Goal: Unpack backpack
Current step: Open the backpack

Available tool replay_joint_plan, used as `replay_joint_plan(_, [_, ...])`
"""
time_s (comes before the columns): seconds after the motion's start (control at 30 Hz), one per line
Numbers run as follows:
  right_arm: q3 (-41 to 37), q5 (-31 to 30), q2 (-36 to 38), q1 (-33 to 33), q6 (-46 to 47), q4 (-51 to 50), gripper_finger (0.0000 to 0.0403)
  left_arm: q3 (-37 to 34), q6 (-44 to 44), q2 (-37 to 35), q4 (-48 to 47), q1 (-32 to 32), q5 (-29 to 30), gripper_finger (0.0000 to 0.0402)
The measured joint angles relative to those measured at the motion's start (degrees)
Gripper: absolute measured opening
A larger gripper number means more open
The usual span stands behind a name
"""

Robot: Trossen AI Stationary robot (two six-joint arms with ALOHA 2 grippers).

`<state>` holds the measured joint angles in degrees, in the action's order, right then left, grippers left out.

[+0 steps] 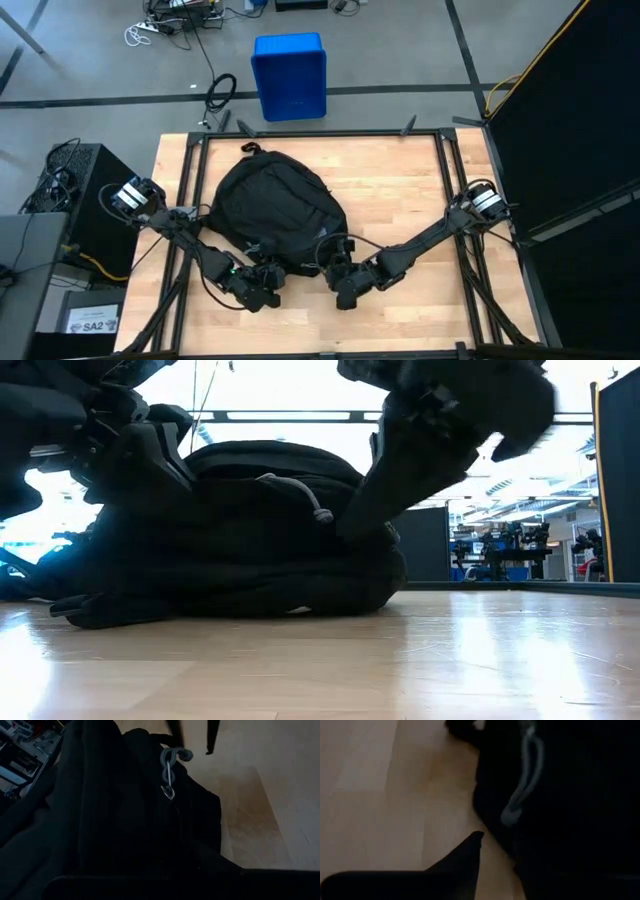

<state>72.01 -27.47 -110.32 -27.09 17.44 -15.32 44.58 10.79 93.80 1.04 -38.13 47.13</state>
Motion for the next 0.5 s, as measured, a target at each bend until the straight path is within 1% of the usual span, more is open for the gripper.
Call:
replay_joint_plan(0.13, [0.0, 0.1, 0.0, 1.7, 0.6, 1.5, 0.0137, 0.0, 0.0, 0.0, -0.1, 0.0, 0.3, 0.0])
replay_joint_plan(0.27, [0.0, 0.9, -0.1, 3.4, 0.5, 4.6, 0.0162, 0.0, 0.0, 0.0, 0.2, 0.3, 0.4, 0.0])
replay_joint_plan(0.4, [0.0, 2.3, -0.1, 4.9, 0.0, 5.6, 0.0176, 0.0, -0.4, 0.0, 1.2, 0.5, 0.3, 0.0])
replay_joint_plan(0.5, [0.0, 2.2, -0.1, 5.7, -0.3, 5.4, 0.0173, 0.0, -0.5, 0.0, 1.2, 0.6, 0.4, 0.0])
